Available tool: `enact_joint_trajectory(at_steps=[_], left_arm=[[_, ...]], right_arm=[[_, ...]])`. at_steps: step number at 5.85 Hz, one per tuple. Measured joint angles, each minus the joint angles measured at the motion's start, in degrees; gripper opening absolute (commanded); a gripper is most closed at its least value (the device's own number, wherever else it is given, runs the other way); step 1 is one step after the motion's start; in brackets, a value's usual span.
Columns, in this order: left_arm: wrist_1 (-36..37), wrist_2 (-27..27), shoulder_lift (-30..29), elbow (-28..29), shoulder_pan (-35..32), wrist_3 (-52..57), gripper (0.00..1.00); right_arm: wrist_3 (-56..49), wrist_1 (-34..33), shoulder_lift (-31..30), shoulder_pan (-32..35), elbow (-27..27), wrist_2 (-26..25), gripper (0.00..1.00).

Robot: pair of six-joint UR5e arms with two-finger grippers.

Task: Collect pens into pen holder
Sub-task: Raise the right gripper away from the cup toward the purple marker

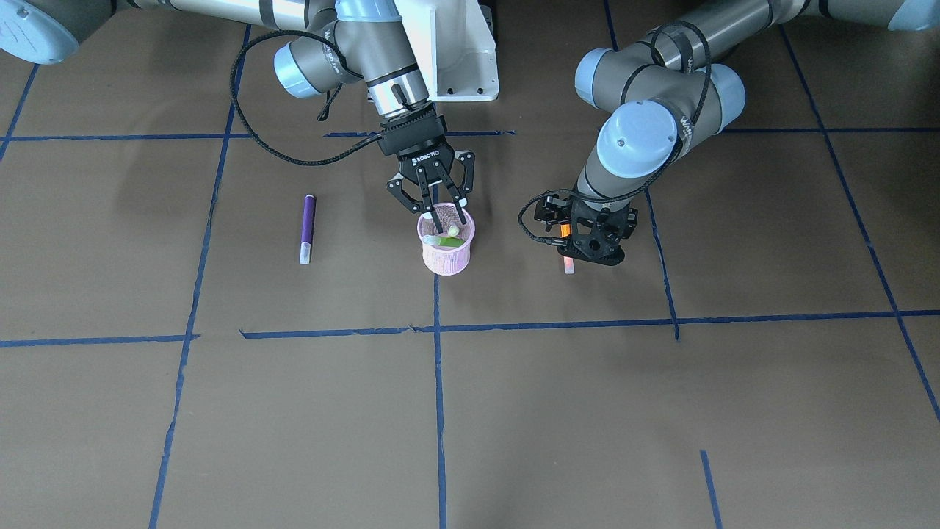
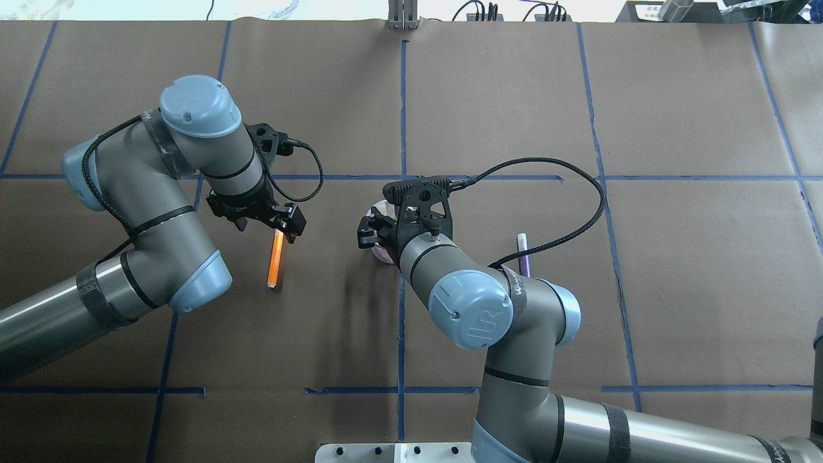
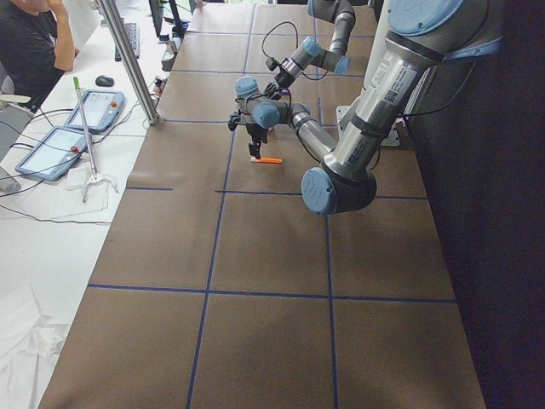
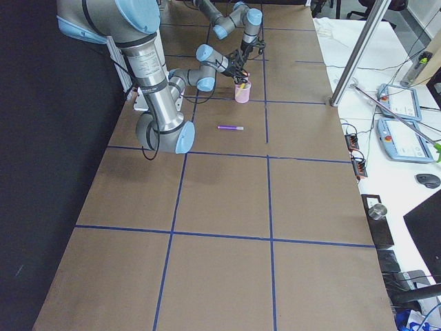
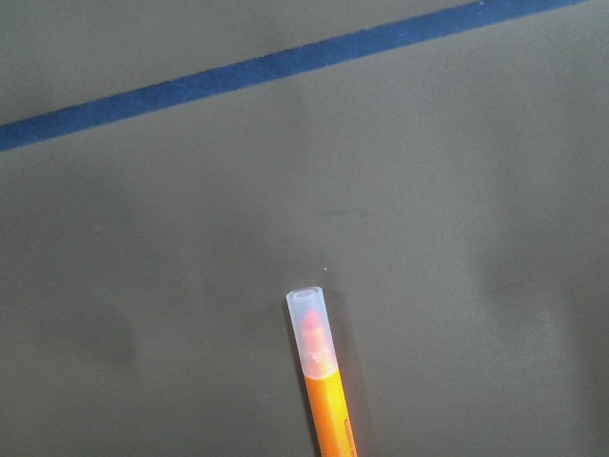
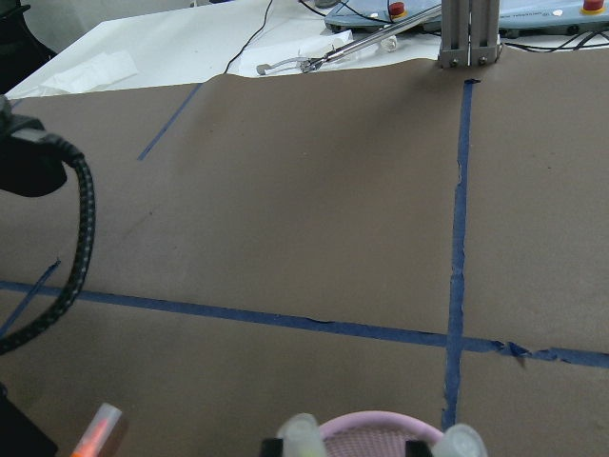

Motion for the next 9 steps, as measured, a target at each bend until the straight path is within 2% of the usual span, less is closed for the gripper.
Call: enact_joint_trajectory(at_steps=[2,5,7,9], left_arm=[[-0.05,0.05,0.06,0.41,0.20,0.00,1.00],[-0.34,0.49,0.55,0.89,2.14,0.06,1.00],[-0.38,0.60,0.48,1.80,3.14,-0.15,1.00],[-1.71,1.59,0.29,3.15,3.49,-1.07,1.00]], right_arm=[[-0.63,-0.36,1.76,2.79,0.51,1.01,1.00],[-0.94,-3.07,2.35,12.30,0.87,13.55,1.00],[-2.58,-7.37,0.55,18.31,1.41,24.89,1.00],[-4.90,-7.99,-3.28,21.05,2.80,30.34,1.00]])
